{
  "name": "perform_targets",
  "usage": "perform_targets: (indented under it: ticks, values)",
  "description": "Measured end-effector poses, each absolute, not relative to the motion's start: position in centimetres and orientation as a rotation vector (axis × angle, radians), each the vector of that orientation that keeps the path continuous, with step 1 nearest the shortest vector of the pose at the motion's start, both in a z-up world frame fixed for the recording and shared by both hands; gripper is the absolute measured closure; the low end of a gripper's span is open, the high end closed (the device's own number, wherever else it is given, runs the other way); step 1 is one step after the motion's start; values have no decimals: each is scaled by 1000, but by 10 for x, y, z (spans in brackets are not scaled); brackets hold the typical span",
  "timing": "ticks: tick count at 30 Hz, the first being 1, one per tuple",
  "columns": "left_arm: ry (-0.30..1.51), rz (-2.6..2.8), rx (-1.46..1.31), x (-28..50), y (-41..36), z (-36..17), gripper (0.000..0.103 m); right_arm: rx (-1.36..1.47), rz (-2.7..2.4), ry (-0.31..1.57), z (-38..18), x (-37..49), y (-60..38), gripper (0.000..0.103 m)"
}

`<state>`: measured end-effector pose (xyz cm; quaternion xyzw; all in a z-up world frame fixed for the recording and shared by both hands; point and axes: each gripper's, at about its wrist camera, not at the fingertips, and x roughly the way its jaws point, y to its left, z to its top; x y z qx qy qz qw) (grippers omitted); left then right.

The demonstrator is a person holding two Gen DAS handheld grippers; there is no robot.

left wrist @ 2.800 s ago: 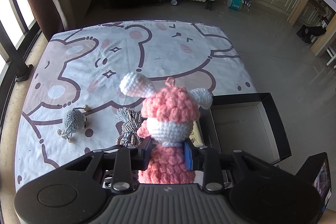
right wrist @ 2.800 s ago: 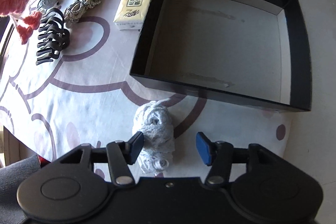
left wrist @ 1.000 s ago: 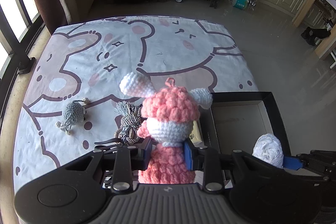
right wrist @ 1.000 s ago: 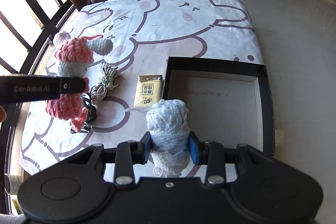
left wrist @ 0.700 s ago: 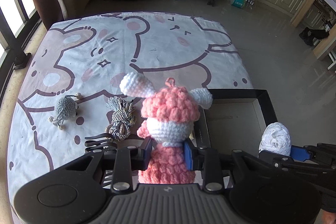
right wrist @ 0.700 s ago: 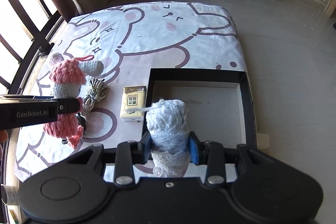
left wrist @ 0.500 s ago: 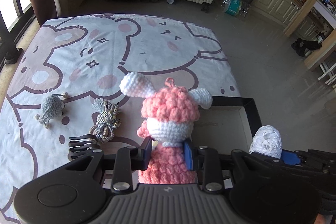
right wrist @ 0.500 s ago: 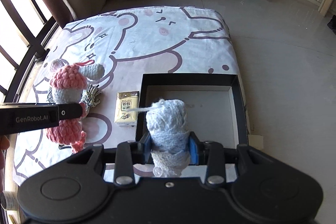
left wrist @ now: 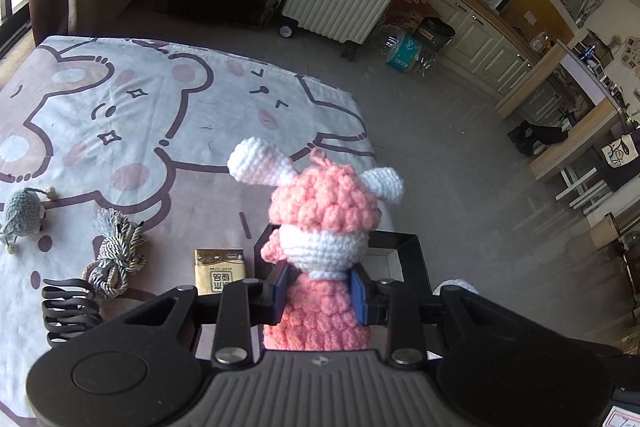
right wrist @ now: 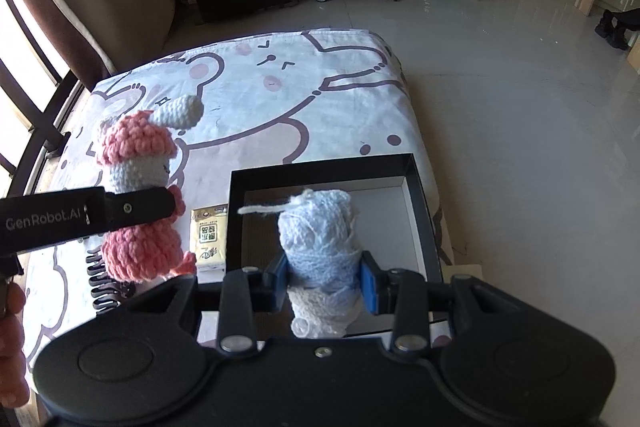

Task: Organize objects
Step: 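Lower the ball and the pink doll into the black box with both tools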

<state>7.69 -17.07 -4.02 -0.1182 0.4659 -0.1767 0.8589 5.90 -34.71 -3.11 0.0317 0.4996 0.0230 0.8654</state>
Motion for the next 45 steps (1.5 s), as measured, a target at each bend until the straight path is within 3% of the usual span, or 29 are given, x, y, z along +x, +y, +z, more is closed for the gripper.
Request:
perform_targets:
  ticks: [28,45]
  values:
    - [1214,-404,-320,95,-188,-128,69,153,-40,1140,-84,87,-367,66]
    - [1196,-393,-259,98,-174,-117,66,157,-67,1214,-119,98,-354,66]
